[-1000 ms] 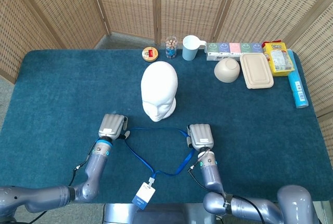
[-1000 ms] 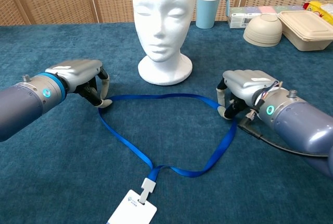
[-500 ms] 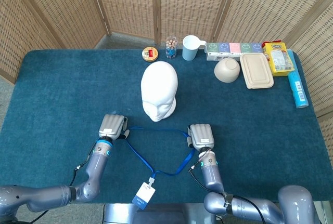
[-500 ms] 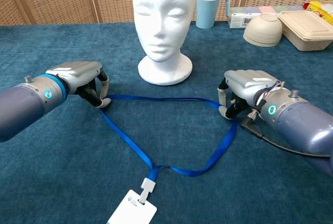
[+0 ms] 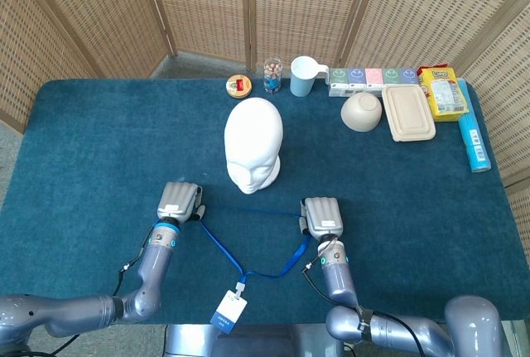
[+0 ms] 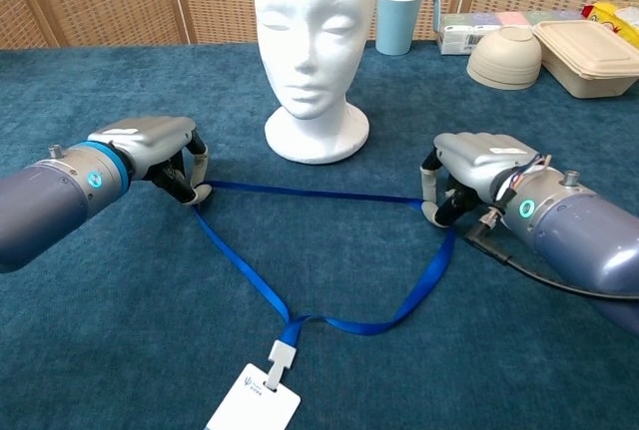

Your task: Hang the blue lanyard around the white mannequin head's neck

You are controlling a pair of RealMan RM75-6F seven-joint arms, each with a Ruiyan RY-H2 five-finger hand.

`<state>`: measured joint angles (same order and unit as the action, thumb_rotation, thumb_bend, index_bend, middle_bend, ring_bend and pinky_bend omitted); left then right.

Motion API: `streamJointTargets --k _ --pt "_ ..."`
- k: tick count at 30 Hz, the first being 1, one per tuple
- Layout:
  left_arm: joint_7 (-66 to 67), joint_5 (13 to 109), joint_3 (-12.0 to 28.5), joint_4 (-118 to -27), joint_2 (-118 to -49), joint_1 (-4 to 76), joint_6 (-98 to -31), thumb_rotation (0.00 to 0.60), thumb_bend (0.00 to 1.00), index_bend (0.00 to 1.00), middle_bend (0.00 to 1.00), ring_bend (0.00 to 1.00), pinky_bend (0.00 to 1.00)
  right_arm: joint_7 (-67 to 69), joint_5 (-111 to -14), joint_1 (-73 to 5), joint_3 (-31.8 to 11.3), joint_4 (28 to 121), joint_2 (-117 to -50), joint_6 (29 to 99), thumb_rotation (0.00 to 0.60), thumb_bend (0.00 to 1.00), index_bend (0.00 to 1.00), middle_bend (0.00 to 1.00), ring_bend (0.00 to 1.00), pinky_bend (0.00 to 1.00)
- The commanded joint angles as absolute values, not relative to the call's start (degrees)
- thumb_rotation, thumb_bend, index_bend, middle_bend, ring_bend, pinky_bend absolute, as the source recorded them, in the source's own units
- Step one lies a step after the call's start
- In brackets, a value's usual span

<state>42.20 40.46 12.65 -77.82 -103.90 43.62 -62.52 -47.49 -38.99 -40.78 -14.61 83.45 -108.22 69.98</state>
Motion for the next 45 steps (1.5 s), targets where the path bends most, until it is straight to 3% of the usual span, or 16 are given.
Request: streamJointTargets --k 1,28,45 --pt "41.6 41.1 12.5 -78.4 -103.5 43.3 -63.0 0.452 0.45 0.64 1.0 1.0 1.0 -47.2 -39.3 -40.7 -14.6 83.6 -108.2 70.0 0.537 0.53 0.58 1.0 1.0 1.0" --pt "33.1 53.3 11.6 -90.9 -95.3 38.9 -69.0 0.453 0.45 0.65 1.0 1.0 1.0 -42.7 -47.6 -38.2 -13.9 95.1 -102.8 74.9 0.538 0.54 0.65 1.0 1.0 1.0" --pt "29.0 62.2 14.3 -104.8 -87.4 36.9 -74.3 0.452 0.45 0.65 1.0 1.0 1.0 -42.2 -57.2 -36.3 -15.9 110.3 -93.2 81.0 0.54 0.55 0.65 1.0 1.0 1.0"
